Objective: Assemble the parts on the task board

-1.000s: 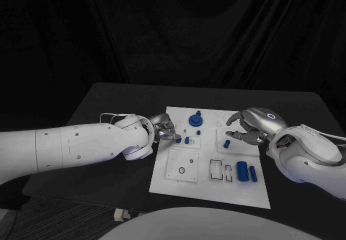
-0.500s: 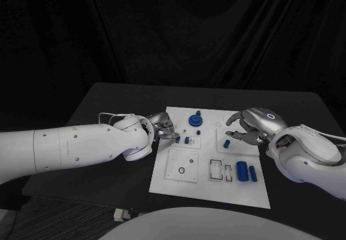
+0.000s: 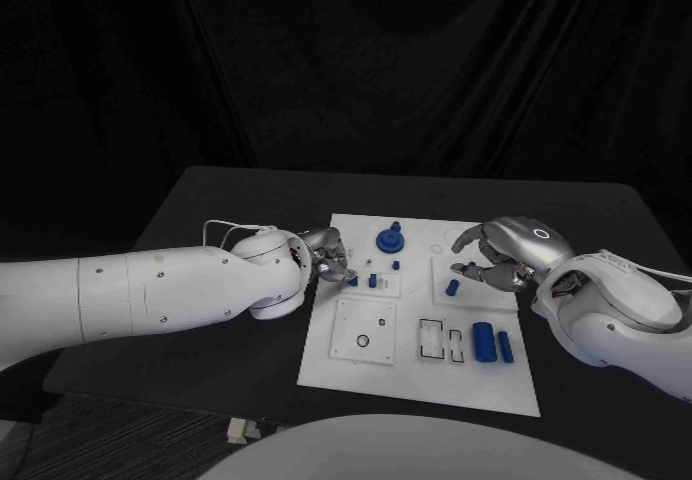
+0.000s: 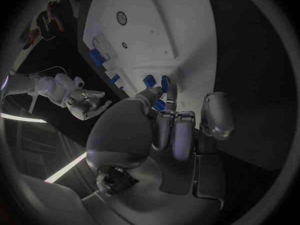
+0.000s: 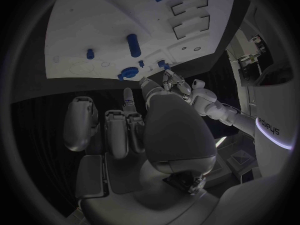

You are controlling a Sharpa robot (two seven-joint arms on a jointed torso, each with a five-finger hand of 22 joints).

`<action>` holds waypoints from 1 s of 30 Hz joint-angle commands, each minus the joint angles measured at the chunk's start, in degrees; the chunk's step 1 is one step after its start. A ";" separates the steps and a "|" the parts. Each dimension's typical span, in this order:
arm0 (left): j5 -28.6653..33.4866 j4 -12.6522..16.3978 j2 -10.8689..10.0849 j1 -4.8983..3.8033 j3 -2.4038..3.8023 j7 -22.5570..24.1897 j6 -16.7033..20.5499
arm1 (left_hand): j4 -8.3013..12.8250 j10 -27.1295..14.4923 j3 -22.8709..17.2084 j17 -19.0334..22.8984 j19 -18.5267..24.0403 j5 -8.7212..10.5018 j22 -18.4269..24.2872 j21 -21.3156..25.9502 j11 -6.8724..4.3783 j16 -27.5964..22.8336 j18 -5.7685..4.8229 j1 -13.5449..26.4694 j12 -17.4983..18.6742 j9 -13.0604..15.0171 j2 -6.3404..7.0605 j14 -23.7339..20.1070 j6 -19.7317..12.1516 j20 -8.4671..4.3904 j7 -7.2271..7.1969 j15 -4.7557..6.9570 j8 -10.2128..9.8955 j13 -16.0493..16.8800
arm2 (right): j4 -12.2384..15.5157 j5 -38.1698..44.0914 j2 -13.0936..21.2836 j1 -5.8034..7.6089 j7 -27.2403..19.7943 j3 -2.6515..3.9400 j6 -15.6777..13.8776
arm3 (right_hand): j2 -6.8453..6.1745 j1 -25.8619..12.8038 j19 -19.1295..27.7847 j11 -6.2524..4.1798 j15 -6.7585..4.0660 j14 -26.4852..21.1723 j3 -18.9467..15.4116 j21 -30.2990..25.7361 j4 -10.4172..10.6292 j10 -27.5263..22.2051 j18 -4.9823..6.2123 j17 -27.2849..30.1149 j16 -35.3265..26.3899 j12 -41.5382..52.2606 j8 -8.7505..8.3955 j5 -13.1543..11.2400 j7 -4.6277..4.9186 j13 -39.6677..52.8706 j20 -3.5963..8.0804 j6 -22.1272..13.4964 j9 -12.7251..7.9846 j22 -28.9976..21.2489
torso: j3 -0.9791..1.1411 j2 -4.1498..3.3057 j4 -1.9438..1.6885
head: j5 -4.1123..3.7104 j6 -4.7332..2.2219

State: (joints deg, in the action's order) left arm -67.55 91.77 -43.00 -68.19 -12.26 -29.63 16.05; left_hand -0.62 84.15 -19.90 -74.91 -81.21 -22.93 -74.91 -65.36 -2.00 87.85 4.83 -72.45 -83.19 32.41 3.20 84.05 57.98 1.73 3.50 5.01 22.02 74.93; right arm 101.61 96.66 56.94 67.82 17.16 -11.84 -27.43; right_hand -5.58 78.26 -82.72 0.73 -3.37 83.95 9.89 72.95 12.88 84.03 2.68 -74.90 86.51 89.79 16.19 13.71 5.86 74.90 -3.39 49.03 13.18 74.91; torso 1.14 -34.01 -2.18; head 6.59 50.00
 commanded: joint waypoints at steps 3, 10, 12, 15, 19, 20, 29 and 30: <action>-1.00 -0.16 0.25 -0.16 0.04 -0.52 -2.70 | 4.08 3.32 -4.03 -13.55 -0.39 -0.11 -9.21 -0.26 0.12 -0.02 -0.37 -0.79 -0.02 0.06 -0.04 5.17 0.10 -0.05 -0.58 -0.21 0.30 10.47 | 0.06 0.24 0.02 -0.22 0.09 0.02 -0.70 | 0.14 0.55 0.39 0.21 0.48 4.68 0.07 -0.35 0.08 5.97 1.18 -9.88 -0.29 0.21 -0.24 0.36 0.09 15.10 0.00 0.23 -0.06 9.76 | -0.03 -0.10 -0.08 | 0.00 0.00; -1.01 -0.43 0.55 -0.13 0.03 -0.54 -2.86 | 4.09 3.31 -4.08 -13.54 -0.40 -0.15 -9.21 -0.25 0.12 -0.05 -0.36 -0.84 0.04 0.07 -0.08 5.17 0.11 -0.06 -0.57 -0.20 0.28 10.43 | 0.05 0.24 -0.03 -0.28 0.08 0.02 -0.72 | 0.14 0.55 0.39 0.21 0.48 4.68 0.07 -0.35 0.08 5.97 1.18 -9.88 -0.29 0.21 -0.24 0.36 0.09 15.10 0.00 0.23 -0.06 9.76 | -0.02 -0.06 -0.10 | 0.02 0.00; -1.01 -0.51 0.61 -0.12 0.03 -0.53 -2.80 | 4.09 3.31 -4.08 -13.54 -0.40 -0.15 -9.21 -0.25 0.12 -0.05 -0.36 -0.84 0.04 0.07 -0.08 5.17 0.11 -0.06 -0.57 -0.20 0.28 10.43 | 0.07 0.24 -0.03 -0.29 0.07 0.02 -0.74 | 0.14 0.78 0.36 0.26 0.51 4.67 0.11 -0.38 0.00 5.97 1.18 -9.80 -0.36 0.21 -0.30 0.35 0.13 15.10 -0.03 0.34 -0.23 9.76 | -0.03 -0.07 -0.12 | 0.00 0.00; -1.01 -0.58 0.62 -0.11 0.03 -0.50 -2.65 | 4.09 3.31 -4.08 -13.54 -0.40 -0.15 -9.21 -0.25 0.12 -0.05 -0.36 -0.84 0.04 0.07 -0.08 5.17 0.11 -0.06 -0.57 -0.20 0.28 10.43 | 0.09 0.24 0.00 -0.30 0.06 0.02 -0.74 | 0.14 0.78 0.36 0.26 0.51 4.67 0.11 -0.38 0.00 5.97 1.18 -9.80 -0.36 0.21 -0.30 0.35 0.13 15.10 -0.03 0.34 -0.23 9.76 | -0.05 -0.08 -0.11 | -0.05 0.00; -1.01 -0.66 0.64 -0.10 0.03 -0.46 -2.44 | 4.08 3.29 -4.09 -13.54 -0.42 -0.17 -9.21 -0.26 0.12 -0.05 -0.37 -0.84 0.08 0.08 -0.08 5.17 0.12 -0.06 -0.56 -0.20 0.27 10.40 | 0.08 0.24 0.02 -0.31 0.06 0.02 -0.76 | 0.14 0.78 0.36 0.26 0.51 4.67 0.11 -0.38 0.00 5.97 1.18 -9.80 -0.36 0.21 -0.30 0.35 0.13 15.10 -0.03 0.34 -0.23 9.76 | -0.05 -0.08 -0.10 | 0.01 0.00; -1.01 -0.67 0.66 -0.09 0.03 -0.43 -2.37 | 4.06 3.28 -4.09 -13.52 -0.39 -0.16 -9.19 -0.17 0.13 -0.07 -0.35 -0.82 0.12 0.08 -0.08 5.16 0.12 -0.06 -0.56 -0.20 0.27 10.37 | 0.08 0.24 0.01 -0.31 0.06 0.02 -0.76 | 0.14 0.78 0.36 0.26 0.51 4.67 0.11 -0.38 0.00 5.97 1.18 -9.80 -0.36 0.21 -0.30 0.35 0.13 15.10 -0.03 0.34 -0.23 9.76 | -0.06 -0.08 -0.09 | 0.02 0.00; -1.01 -0.72 0.73 -0.08 0.03 0.12 -1.99 | 2.46 3.21 -2.99 -13.38 -0.37 3.48 -9.08 0.19 -0.17 -0.30 -0.30 0.56 0.45 0.28 0.01 5.10 0.02 -0.12 -1.19 -0.09 -0.11 10.14 | 0.02 0.24 -0.08 -0.33 0.00 0.02 -0.78 | 0.14 0.78 0.36 0.26 0.51 4.67 0.11 -0.38 0.00 5.97 1.18 -9.80 -0.36 0.21 -0.30 0.35 0.13 15.10 -0.03 0.34 -0.23 9.76 | -0.04 -0.08 -0.10 | 0.02 0.00; -1.01 -0.74 0.72 -0.08 0.03 0.22 -2.00 | 2.26 3.18 -2.86 -13.38 -0.33 3.96 -9.05 0.31 -0.24 -0.31 -0.28 0.69 0.51 0.29 -0.03 5.10 0.03 -0.14 -1.27 -0.05 -0.17 10.11 | 0.01 0.24 -0.08 -0.34 -0.01 0.02 -0.77 | 0.15 0.82 0.34 0.25 0.52 4.69 0.11 -0.41 0.00 5.97 1.18 -9.85 -0.32 0.21 -0.33 0.36 0.16 15.10 -0.04 0.38 -0.31 9.76 | -0.04 -0.08 -0.11 | 0.01 0.00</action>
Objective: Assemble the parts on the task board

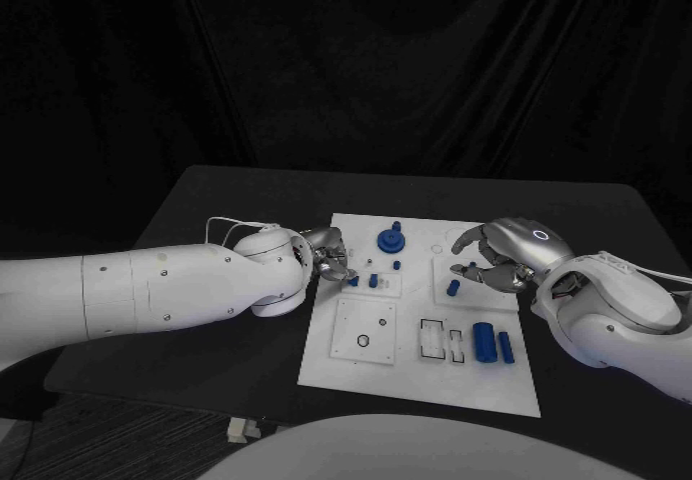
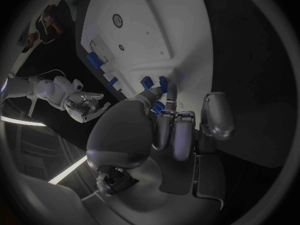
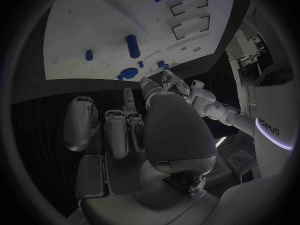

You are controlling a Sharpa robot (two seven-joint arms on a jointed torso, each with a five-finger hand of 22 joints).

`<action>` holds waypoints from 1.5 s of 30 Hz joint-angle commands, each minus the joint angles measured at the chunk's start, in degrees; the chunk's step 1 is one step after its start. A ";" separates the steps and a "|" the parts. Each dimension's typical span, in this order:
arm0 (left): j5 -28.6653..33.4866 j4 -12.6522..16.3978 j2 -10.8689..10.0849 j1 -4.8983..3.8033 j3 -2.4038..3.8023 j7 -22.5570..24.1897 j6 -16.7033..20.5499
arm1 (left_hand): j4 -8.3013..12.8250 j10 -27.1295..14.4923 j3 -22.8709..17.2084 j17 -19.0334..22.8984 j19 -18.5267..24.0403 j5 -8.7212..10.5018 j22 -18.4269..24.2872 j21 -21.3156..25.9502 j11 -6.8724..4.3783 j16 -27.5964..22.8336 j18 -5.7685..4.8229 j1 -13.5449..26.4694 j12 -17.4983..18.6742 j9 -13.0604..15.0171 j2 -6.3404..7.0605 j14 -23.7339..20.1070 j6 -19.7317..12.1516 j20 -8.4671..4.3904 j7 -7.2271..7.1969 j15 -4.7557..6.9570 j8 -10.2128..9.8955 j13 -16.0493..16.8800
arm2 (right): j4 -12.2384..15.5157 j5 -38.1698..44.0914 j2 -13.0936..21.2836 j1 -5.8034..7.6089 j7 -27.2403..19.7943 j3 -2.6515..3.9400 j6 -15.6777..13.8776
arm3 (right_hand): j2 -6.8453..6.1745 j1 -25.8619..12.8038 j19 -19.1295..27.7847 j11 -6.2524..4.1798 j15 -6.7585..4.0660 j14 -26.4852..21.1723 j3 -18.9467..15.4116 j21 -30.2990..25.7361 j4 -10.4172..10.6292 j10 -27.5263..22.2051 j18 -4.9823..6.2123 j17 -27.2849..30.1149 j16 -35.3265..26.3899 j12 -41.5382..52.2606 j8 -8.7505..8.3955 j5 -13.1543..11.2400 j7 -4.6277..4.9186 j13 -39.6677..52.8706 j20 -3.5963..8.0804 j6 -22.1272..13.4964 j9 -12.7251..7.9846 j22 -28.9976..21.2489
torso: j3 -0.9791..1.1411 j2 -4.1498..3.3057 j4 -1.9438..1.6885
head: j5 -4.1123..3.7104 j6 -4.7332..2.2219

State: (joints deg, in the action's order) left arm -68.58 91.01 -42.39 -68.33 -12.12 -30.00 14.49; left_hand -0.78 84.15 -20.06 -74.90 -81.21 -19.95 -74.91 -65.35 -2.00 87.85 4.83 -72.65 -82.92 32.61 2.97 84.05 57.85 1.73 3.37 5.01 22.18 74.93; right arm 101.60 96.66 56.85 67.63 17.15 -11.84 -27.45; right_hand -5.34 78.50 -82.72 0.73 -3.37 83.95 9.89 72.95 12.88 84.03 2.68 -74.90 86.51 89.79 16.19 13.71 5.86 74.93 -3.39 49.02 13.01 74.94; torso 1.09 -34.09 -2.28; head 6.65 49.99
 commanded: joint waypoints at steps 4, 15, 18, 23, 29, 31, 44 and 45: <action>0.02 0.03 0.01 0.05 -0.10 0.90 -0.44 | -0.20 3.06 -1.40 -13.32 -0.25 3.16 -9.01 0.57 -0.41 -0.44 -0.25 3.14 0.50 -0.22 -0.20 5.06 0.49 -0.23 -1.43 0.06 -0.94 9.94 | -0.01 0.24 0.01 -0.16 0.00 0.03 -0.75 | -0.08 0.58 0.34 0.26 0.53 4.70 0.12 -0.41 0.00 5.97 1.18 -9.85 -0.32 0.21 -0.33 0.36 0.16 15.07 -0.04 0.39 -0.14 9.72 | 0.00 0.00 0.01 | 0.01 0.01; 0.03 -0.02 -0.11 0.05 -0.10 2.11 -0.48 | -6.55 2.84 2.41 -13.29 -0.10 4.06 -8.95 1.11 -0.19 -0.54 -0.22 7.70 0.83 -1.37 -0.72 5.01 1.51 -0.13 -1.23 -0.11 -2.81 9.76 | -0.13 0.24 -0.08 -0.18 -0.01 0.03 -0.71 | -0.06 0.62 0.33 0.24 0.52 4.69 0.13 -0.42 0.01 5.97 1.18 -9.81 -0.35 0.21 -0.36 0.38 0.18 15.07 -0.05 0.42 -0.20 9.72 | 0.01 0.02 0.02 | 0.12 0.01; 0.03 -0.06 -0.06 0.05 -0.10 2.34 -0.61 | -7.15 2.84 2.80 -13.28 -0.08 4.19 -8.94 1.18 -0.17 -0.56 -0.21 7.97 0.80 -1.46 -0.75 5.00 1.65 -0.10 -1.21 -0.14 -2.98 9.78 | -0.15 0.24 -0.10 -0.18 -0.02 0.03 -0.73 | -0.06 0.62 0.33 0.24 0.52 4.69 0.13 -0.42 0.01 5.97 1.18 -9.81 -0.35 0.21 -0.36 0.38 0.18 15.07 -0.05 0.42 -0.20 9.72 | 0.00 0.01 0.02 | 0.11 0.01; 0.05 -0.12 0.00 0.05 -0.10 2.86 -0.44 | -7.48 2.87 2.98 -13.33 -0.10 4.27 -8.96 1.15 -0.17 -0.49 -0.21 8.11 0.72 -1.47 -0.84 5.02 1.82 -0.10 -1.23 -0.15 -2.99 9.84 | -0.15 0.24 -0.06 -0.18 0.01 0.03 -0.78 | -0.06 0.62 0.33 0.24 0.52 4.69 0.13 -0.42 0.01 5.97 1.18 -9.81 -0.35 0.21 -0.36 0.38 0.18 15.07 -0.05 0.42 -0.20 9.72 | 0.00 0.01 0.01 | 0.04 0.01; 1.29 -0.26 0.11 0.05 -0.10 3.22 -0.34 | -7.65 2.87 3.04 -13.32 -0.09 4.20 -8.95 1.17 -0.19 -0.51 -0.21 8.09 0.72 -1.46 -0.95 5.02 1.96 -0.09 -1.28 -0.14 -2.97 9.84 | -0.11 0.24 0.03 -0.18 0.06 0.03 -0.83 | -0.02 0.67 0.34 0.23 0.52 4.71 0.15 -0.46 -0.01 5.97 1.19 -9.87 -0.31 0.21 -0.37 0.41 0.18 15.07 -0.05 0.44 -0.23 9.71 | 0.01 -0.01 0.04 | -0.02 0.01; 1.49 -0.31 0.14 0.05 -0.10 3.15 -0.56 | -7.66 2.86 3.04 -13.32 -0.11 4.19 -8.96 1.13 -0.19 -0.51 -0.22 8.08 0.73 -1.46 -0.95 5.02 1.96 -0.09 -1.29 -0.14 -2.97 9.84 | -0.09 0.24 0.05 -0.18 0.07 0.03 -0.83 | -0.02 0.67 0.34 0.23 0.52 4.71 0.15 -0.46 -0.01 5.97 1.19 -9.87 -0.31 0.21 -0.37 0.41 0.18 15.07 -0.05 0.44 -0.23 9.71 | 0.00 0.00 0.05 | -0.01 0.01; 1.80 -0.58 0.44 0.06 -0.10 3.31 -1.53 | -2.63 2.90 1.19 -13.35 -0.19 0.18 -9.01 1.10 -0.74 -0.51 -0.21 0.36 0.55 -0.39 0.12 5.02 2.04 -0.46 -1.85 0.30 -2.44 9.98 | -0.04 0.24 0.07 -0.19 0.08 0.03 -0.88 | 0.01 0.70 0.34 0.24 0.52 4.70 0.17 -0.48 -0.01 5.97 1.19 -9.84 -0.33 0.21 -0.38 0.43 0.18 15.07 -0.05 0.47 -0.26 9.70 | 0.00 -0.02 0.00 | 0.01 0.01; 1.80 -0.59 0.47 0.06 -0.10 3.33 -1.54 | -2.27 2.92 1.00 -13.34 -0.21 0.04 -9.01 1.08 -0.74 -0.53 -0.22 -0.07 0.49 -0.30 0.21 5.02 1.99 -0.48 -1.85 0.31 -2.41 10.03 | -0.05 0.24 0.07 -0.19 0.08 0.03 -0.88 | 0.01 0.70 0.34 0.24 0.52 4.70 0.17 -0.48 -0.01 5.97 1.19 -9.84 -0.33 0.21 -0.38 0.43 0.18 15.07 -0.05 0.47 -0.26 9.70 | 0.00 -0.04 0.00 | 0.00 0.01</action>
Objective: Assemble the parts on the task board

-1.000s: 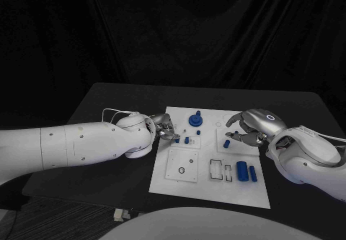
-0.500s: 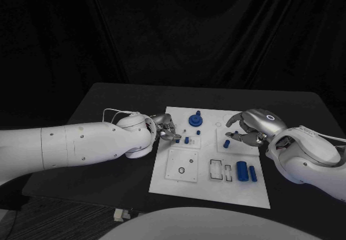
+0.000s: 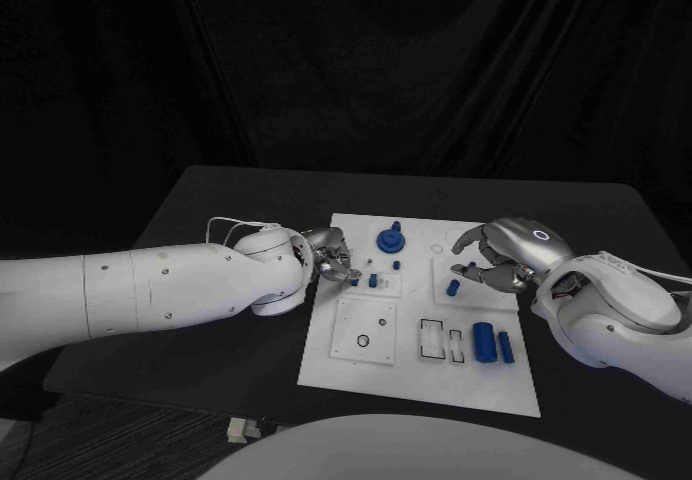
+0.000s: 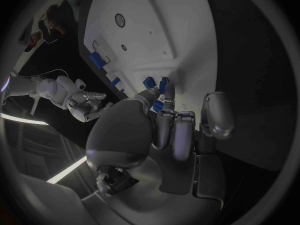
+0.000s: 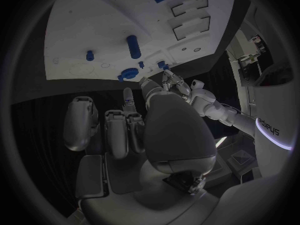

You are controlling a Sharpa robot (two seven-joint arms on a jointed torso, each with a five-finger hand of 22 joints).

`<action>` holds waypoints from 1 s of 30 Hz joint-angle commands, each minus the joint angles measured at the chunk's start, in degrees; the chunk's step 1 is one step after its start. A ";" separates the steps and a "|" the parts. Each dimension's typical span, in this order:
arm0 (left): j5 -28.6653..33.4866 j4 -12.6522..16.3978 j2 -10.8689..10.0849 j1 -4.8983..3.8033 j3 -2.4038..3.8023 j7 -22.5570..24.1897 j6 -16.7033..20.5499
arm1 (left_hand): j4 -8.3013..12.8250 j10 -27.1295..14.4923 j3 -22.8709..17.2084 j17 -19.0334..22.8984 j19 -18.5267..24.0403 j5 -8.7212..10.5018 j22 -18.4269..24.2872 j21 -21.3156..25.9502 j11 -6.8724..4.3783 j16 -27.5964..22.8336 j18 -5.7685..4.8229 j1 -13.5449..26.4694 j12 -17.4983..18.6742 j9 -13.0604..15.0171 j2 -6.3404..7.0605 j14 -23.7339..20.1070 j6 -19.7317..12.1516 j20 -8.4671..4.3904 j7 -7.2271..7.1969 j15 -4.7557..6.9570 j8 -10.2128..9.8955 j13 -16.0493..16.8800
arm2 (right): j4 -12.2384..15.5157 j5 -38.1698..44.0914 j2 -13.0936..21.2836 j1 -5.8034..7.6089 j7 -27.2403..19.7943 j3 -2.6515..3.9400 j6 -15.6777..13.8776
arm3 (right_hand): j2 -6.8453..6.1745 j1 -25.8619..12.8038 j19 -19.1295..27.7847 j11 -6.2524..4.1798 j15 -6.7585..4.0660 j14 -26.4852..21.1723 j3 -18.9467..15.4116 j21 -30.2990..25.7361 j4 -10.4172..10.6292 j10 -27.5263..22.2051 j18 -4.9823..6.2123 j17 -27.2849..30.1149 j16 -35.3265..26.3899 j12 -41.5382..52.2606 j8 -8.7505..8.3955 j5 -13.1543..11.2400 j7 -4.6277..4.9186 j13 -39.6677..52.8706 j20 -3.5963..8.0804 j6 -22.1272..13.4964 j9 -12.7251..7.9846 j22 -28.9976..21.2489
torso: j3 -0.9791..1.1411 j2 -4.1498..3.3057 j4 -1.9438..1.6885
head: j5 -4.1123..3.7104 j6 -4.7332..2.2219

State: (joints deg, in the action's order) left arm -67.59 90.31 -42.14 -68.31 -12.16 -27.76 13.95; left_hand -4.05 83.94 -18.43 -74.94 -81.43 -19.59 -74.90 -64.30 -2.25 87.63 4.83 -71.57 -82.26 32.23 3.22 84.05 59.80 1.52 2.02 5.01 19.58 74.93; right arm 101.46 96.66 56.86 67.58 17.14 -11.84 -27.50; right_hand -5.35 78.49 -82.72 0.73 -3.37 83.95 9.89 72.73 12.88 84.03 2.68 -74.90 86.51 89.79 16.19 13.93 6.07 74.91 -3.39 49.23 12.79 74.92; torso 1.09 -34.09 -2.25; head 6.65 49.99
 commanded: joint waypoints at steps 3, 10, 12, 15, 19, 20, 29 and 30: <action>0.82 0.11 0.32 0.05 -0.06 1.09 -1.14 | 2.21 3.24 -1.34 -13.42 -0.12 -0.52 -9.08 -0.24 -0.48 -0.15 -0.26 -2.43 -0.38 0.44 0.36 5.09 -0.08 -0.31 -0.40 0.34 0.42 10.16 | 0.09 0.24 0.05 -0.14 0.09 0.03 -0.82 | 0.02 0.71 0.34 0.24 0.52 4.70 0.17 -0.26 -0.01 5.97 1.19 -9.84 -0.33 0.21 -0.38 0.20 -0.03 15.09 -0.05 0.26 -0.05 9.73 | 0.00 0.00 -0.02 | 0.00 0.01; 0.82 0.24 0.37 0.05 -0.06 0.78 -1.51 | 4.18 3.52 -2.70 -13.56 -0.38 -2.10 -9.17 -0.68 -0.21 0.05 -0.35 -4.05 -0.85 1.44 1.60 5.18 -0.09 -0.30 0.18 0.25 1.37 10.46 | 0.10 0.24 0.08 -0.14 0.06 0.03 -0.85 | 0.02 0.77 0.34 0.24 0.52 4.70 0.19 -0.29 -0.04 5.97 1.19 -9.83 -0.34 0.21 -0.39 0.22 -0.03 15.09 -0.06 0.28 -0.08 9.72 | 0.02 0.03 -0.02 | 0.01 0.01; 0.82 0.31 0.34 0.05 -0.06 0.76 -1.41 | 4.34 3.56 -2.87 -13.57 -0.43 -2.46 -9.19 -0.76 -0.15 0.07 -0.36 -4.16 -0.93 1.54 1.73 5.19 -0.10 -0.29 0.28 0.22 1.46 10.51 | 0.09 0.24 0.08 -0.15 0.05 0.03 -0.86 | 0.02 0.77 0.34 0.24 0.52 4.70 0.19 -0.29 -0.04 5.97 1.19 -9.83 -0.34 0.21 -0.39 0.22 -0.03 15.09 -0.06 0.28 -0.08 9.72 | 0.00 0.02 0.00 | 0.04 0.01; 0.82 0.43 0.30 0.06 -0.06 0.75 -1.22 | 4.50 3.60 -3.06 -13.59 -0.50 -2.90 -9.22 -0.92 -0.09 0.10 -0.39 -4.29 -1.00 1.64 1.86 5.21 -0.11 -0.27 0.38 0.19 1.55 10.55 | 0.05 0.24 0.05 -0.16 0.03 0.03 -0.87 | 0.02 0.77 0.34 0.24 0.52 4.70 0.19 -0.29 -0.04 5.97 1.19 -9.83 -0.34 0.21 -0.39 0.22 -0.03 15.09 -0.06 0.28 -0.08 9.72 | 0.00 0.01 0.00 | 0.09 0.01; 0.82 0.54 0.32 0.06 -0.06 0.68 -1.10 | 4.62 3.66 -3.31 -13.67 -0.61 -3.66 -9.27 -1.13 -0.01 0.22 -0.42 -4.35 -1.07 1.80 1.98 5.26 -0.15 -0.24 0.51 0.15 1.67 10.59 | -0.02 0.24 0.01 -0.17 0.00 0.03 -0.89 | -0.03 0.84 0.33 0.23 0.52 4.71 0.19 -0.29 -0.09 5.97 1.19 -9.83 -0.34 0.21 -0.41 0.23 -0.03 15.09 -0.06 0.29 -0.12 9.72 | 0.01 0.00 -0.02 | 0.14 0.01; 0.82 0.55 0.33 0.06 -0.06 0.65 -1.06 | 4.63 3.69 -3.36 -13.67 -0.61 -3.83 -9.27 -1.12 0.00 0.23 -0.42 -4.34 -1.13 1.84 2.00 5.27 -0.15 -0.24 0.52 0.14 1.70 10.63 | -0.02 0.24 0.00 -0.18 -0.01 0.03 -0.90 | -0.03 0.84 0.33 0.23 0.52 4.71 0.19 -0.29 -0.09 5.97 1.19 -9.83 -0.34 0.21 -0.41 0.23 -0.03 15.09 -0.06 0.29 -0.12 9.72 | -0.01 0.02 -0.02 | 0.15 0.01; 0.81 0.65 0.26 0.08 -0.07 -0.29 -1.58 | 4.93 3.72 -4.25 -13.71 -0.81 -6.94 -9.33 -1.45 0.00 0.28 -0.45 -4.02 -1.07 2.55 2.41 5.31 -0.06 -0.23 0.55 0.15 2.45 10.58 | -0.03 0.24 0.07 -0.21 -0.01 0.03 -0.88 | -0.07 0.91 0.32 0.24 0.52 4.71 0.19 -0.29 -0.15 5.97 1.19 -9.82 -0.35 0.21 -0.42 0.24 -0.05 15.09 -0.06 0.32 -0.15 9.73 | 0.00 0.00 -0.02 | 0.14 0.01; 0.81 0.66 0.24 0.08 -0.07 -0.48 -1.73 | 4.95 3.71 -4.32 -13.72 -0.80 -7.13 -9.32 -1.43 -0.01 0.29 -0.45 -3.98 -1.02 2.61 2.44 5.31 -0.06 -0.24 0.54 0.16 2.51 10.54 | -0.03 0.24 0.08 -0.21 -0.02 0.03 -0.88 | -0.07 0.91 0.32 0.24 0.52 4.71 0.19 -0.29 -0.15 5.97 1.19 -9.82 -0.35 0.21 -0.42 0.24 -0.05 15.09 -0.06 0.32 -0.15 9.73 | 0.00 0.01 -0.02 | 0.12 0.01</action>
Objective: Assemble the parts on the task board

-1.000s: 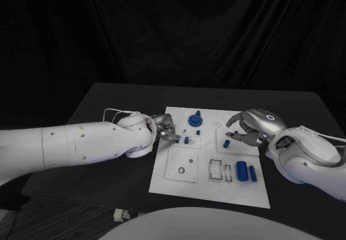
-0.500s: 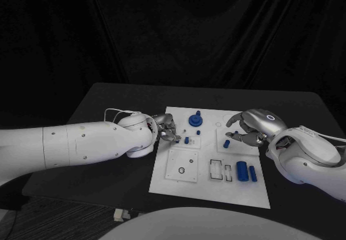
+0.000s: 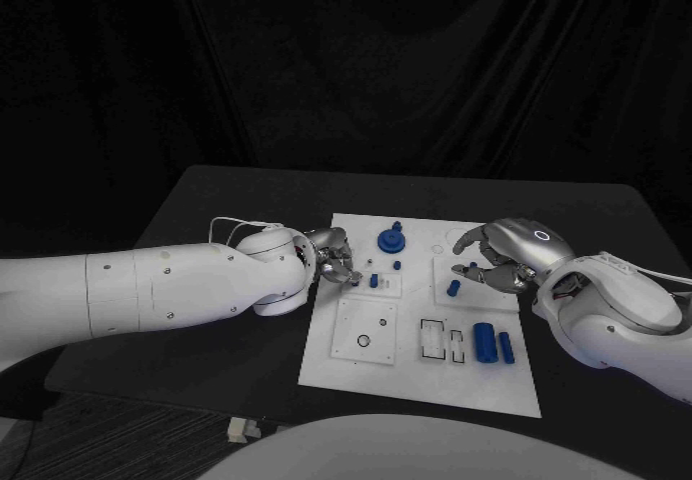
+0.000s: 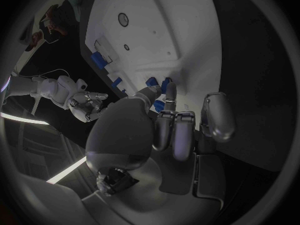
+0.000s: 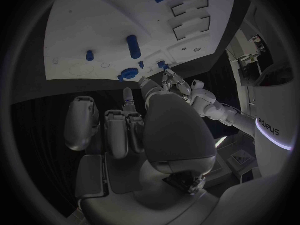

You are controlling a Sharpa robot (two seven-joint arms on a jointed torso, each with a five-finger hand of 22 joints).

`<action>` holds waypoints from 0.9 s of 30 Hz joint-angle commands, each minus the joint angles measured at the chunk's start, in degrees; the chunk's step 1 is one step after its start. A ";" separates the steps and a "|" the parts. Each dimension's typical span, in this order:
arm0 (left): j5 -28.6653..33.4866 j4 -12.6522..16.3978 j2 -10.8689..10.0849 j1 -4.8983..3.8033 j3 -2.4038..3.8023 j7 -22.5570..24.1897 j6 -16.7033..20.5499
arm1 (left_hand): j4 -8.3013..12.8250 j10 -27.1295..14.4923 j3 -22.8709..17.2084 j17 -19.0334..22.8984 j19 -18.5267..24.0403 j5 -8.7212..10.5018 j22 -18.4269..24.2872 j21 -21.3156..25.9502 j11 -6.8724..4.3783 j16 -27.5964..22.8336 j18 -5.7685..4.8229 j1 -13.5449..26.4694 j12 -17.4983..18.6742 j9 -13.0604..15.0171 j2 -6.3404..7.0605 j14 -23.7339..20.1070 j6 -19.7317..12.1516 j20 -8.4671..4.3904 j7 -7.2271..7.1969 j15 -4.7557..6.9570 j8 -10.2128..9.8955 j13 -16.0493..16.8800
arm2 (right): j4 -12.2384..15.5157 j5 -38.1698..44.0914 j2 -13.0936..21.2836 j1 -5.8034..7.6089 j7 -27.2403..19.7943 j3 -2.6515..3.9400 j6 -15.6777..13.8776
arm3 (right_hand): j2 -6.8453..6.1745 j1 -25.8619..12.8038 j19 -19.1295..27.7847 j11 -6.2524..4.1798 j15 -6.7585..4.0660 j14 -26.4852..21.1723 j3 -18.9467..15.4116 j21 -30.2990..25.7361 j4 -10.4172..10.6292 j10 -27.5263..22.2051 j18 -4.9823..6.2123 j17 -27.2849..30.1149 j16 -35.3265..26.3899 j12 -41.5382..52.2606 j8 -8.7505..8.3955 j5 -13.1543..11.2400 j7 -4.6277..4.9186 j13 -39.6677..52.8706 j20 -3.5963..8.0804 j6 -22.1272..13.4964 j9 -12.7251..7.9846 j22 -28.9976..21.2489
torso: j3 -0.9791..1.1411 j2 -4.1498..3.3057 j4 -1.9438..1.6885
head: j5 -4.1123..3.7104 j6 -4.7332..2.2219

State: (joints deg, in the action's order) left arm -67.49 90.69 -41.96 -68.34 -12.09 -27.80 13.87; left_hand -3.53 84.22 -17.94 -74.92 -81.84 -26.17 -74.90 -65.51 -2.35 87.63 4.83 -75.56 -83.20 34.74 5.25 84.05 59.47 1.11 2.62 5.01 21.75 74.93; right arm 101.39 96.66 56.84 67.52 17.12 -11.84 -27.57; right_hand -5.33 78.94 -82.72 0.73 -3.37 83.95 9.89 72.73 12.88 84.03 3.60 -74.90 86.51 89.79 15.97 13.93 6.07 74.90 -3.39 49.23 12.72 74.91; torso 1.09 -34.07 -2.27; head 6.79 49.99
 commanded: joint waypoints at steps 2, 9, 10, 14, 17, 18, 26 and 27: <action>0.71 0.29 0.04 0.12 -0.13 -0.73 -1.88 | 4.47 3.46 -5.03 -13.73 -0.43 -1.27 -9.33 -0.27 0.05 0.28 -0.45 0.20 -0.13 0.27 0.46 5.32 0.26 0.15 -0.08 0.18 0.53 10.58 | 0.05 0.24 0.12 -0.15 0.00 0.03 -0.82 | -0.10 0.53 0.32 0.23 0.52 4.71 0.20 -0.33 -0.19 5.97 0.28 -9.84 -0.34 0.21 -0.20 0.27 -0.05 15.10 -0.06 0.34 -0.11 9.73 | 0.01 0.00 0.00 | -0.03 0.01; 0.71 0.40 0.06 0.14 -0.13 -1.74 -2.55 | 4.81 3.48 -5.99 -13.79 -0.52 -4.90 -9.37 -0.51 -0.02 0.36 -0.48 1.15 -0.07 1.27 1.00 5.36 -0.14 0.04 -0.15 0.29 1.65 10.54 | 0.05 0.24 0.14 -0.16 0.01 0.03 -0.80 | -0.11 0.77 0.29 0.22 0.51 4.71 0.27 -0.30 -0.35 5.97 0.27 -9.82 -0.36 0.21 -0.22 0.42 -0.07 15.10 -0.06 0.43 -0.20 9.74 | 0.01 0.00 0.02 | 0.13 0.01; 0.71 0.44 0.08 0.15 -0.13 -1.85 -2.63 | 4.99 3.48 -6.31 -13.78 -0.56 -6.19 -9.39 -0.62 -0.05 0.34 -0.49 1.45 -0.05 1.69 1.20 5.36 -0.39 0.00 -0.15 0.33 2.13 10.53 | 0.04 0.24 0.13 -0.17 0.01 0.03 -0.79 | -0.11 0.77 0.29 0.22 0.51 4.71 0.27 -0.30 -0.35 5.97 0.27 -9.82 -0.36 0.21 -0.22 0.42 -0.07 15.10 -0.06 0.43 -0.20 9.74 | 0.01 0.02 0.02 | 0.15 0.01; 0.71 0.60 0.13 0.15 -0.13 -2.19 -2.92 | 5.25 3.54 -6.80 -13.81 -0.58 -7.65 -9.39 -0.67 -0.09 0.37 -0.50 1.97 -0.14 2.47 1.41 5.38 -0.89 -0.06 -0.17 0.38 3.05 10.59 | 0.01 0.24 0.11 -0.18 -0.01 0.03 -0.78 | -0.12 0.86 0.28 0.22 0.50 4.72 0.30 -0.33 -0.40 5.97 0.27 -9.83 -0.35 0.21 -0.23 0.53 -0.07 15.10 -0.06 0.47 -0.24 9.74 | 0.01 0.03 0.02 | 0.19 0.01; 0.71 0.67 0.13 0.15 -0.13 -2.32 -3.01 | 5.46 3.57 -7.11 -13.84 -0.65 -8.50 -9.43 -0.87 -0.13 0.42 -0.52 2.25 -0.17 2.95 1.54 5.40 -1.20 -0.10 -0.19 0.43 3.63 10.61 | 0.01 0.24 0.10 -0.18 -0.02 0.03 -0.78 | -0.12 0.91 0.27 0.21 0.50 4.71 0.32 -0.31 -0.43 5.97 0.26 -9.79 -0.38 0.21 -0.23 0.59 -0.08 15.10 -0.06 0.50 -0.26 9.75 | 0.00 0.00 0.01 | 0.18 0.01; 0.71 0.69 0.12 0.15 -0.13 -2.36 -3.03 | 5.46 3.57 -7.11 -13.84 -0.65 -8.50 -9.43 -0.87 -0.13 0.42 -0.52 2.25 -0.17 2.95 1.54 5.40 -1.20 -0.10 -0.19 0.43 3.63 10.61 | 0.01 0.24 0.11 -0.18 -0.02 0.03 -0.78 | -0.12 0.91 0.27 0.21 0.50 4.71 0.32 -0.31 -0.43 5.97 0.26 -9.79 -0.38 0.21 -0.23 0.59 -0.08 15.10 -0.06 0.50 -0.26 9.75 | 0.01 0.01 0.01 | 0.19 0.01; 0.71 0.58 0.27 0.16 -0.13 -2.59 -3.24 | 5.52 3.61 -7.22 -13.87 -0.69 -8.73 -9.46 -0.98 -0.14 0.45 -0.54 2.37 -0.27 3.14 1.57 5.41 -1.34 -0.12 -0.19 0.44 3.85 10.68 | -0.03 0.24 0.13 -0.20 -0.02 0.03 -0.81 | -0.12 0.98 0.29 0.20 0.49 4.72 0.35 -0.39 -0.48 5.97 0.28 -9.80 -0.37 0.21 -0.23 0.70 -0.09 15.10 -0.05 0.55 -0.30 9.73 | 0.00 0.05 0.01 | 0.18 0.01; 0.71 0.54 0.32 0.16 -0.13 -2.60 -3.25 | 5.55 3.65 -7.28 -13.87 -0.71 -8.85 -9.46 -1.02 -0.15 0.46 -0.55 2.44 -0.34 3.24 1.58 5.41 -1.40 -0.13 -0.20 0.46 3.98 10.73 | -0.03 0.24 0.13 -0.21 -0.02 0.03 -0.82 | -0.12 0.98 0.29 0.20 0.49 4.72 0.35 -0.39 -0.48 5.97 0.28 -9.80 -0.37 0.21 -0.23 0.70 -0.09 15.10 -0.05 0.55 -0.30 9.73 | 0.00 0.06 0.01 | 0.19 0.01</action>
State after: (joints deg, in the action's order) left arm -67.48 91.15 -41.90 -68.38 -11.99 -29.95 12.54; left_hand -4.23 84.25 -18.65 -74.91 -82.05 -34.76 -74.90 -66.31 -2.31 87.85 4.83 -73.59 -83.19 37.95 6.98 84.05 58.74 0.90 2.87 5.01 25.51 74.93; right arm 101.34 96.66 56.90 67.47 17.11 -11.84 -27.60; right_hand -5.33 79.38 -82.72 0.73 -3.37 83.95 10.21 72.73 12.56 84.03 3.59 -74.90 86.51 89.79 15.97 14.42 5.86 74.95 -3.39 49.44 12.48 74.95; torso 1.10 -34.05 -2.26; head 6.99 49.99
